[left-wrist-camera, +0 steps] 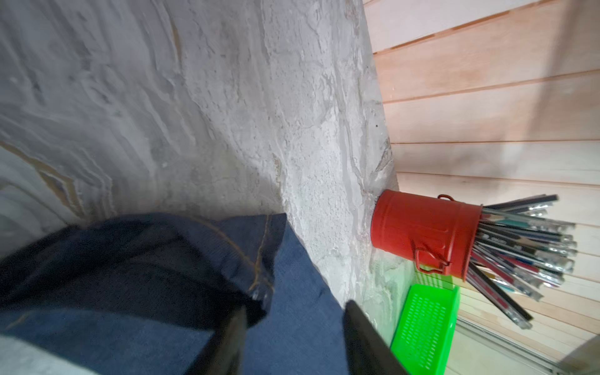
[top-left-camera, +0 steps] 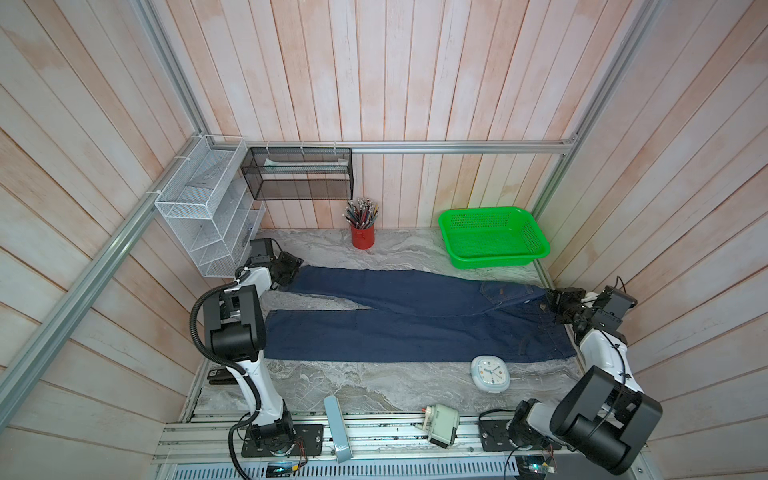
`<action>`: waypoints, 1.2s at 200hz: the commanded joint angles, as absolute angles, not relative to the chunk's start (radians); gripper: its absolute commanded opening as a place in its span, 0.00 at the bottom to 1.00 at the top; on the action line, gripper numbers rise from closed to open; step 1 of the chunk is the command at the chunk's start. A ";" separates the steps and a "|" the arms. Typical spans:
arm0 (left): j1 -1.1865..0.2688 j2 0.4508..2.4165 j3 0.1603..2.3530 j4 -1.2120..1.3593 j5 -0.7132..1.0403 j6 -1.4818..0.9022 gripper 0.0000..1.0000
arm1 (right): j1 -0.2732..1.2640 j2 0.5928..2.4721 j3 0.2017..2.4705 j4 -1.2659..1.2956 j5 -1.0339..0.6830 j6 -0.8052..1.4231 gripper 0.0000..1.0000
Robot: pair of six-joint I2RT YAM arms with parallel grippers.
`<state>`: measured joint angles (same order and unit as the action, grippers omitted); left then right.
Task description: Fold and stack the trousers
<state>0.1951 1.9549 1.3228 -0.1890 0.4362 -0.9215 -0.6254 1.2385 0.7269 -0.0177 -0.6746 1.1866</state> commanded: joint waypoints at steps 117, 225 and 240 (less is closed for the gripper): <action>0.214 1.767 1.022 -0.106 0.316 -0.832 0.75 | -0.584 1.262 0.769 0.013 -0.663 1.203 0.00; 0.222 2.024 1.142 -0.059 0.315 -0.838 0.51 | -0.583 1.279 0.776 0.020 -0.654 1.202 0.00; 0.222 2.031 1.150 -0.060 0.320 -0.836 0.42 | -0.582 1.281 0.776 0.019 -0.653 1.203 0.00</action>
<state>0.2192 1.9781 1.1484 -0.0242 0.3206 -0.8387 -0.5896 1.2709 0.7425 0.0006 -0.6636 1.2022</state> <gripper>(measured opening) 0.468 0.048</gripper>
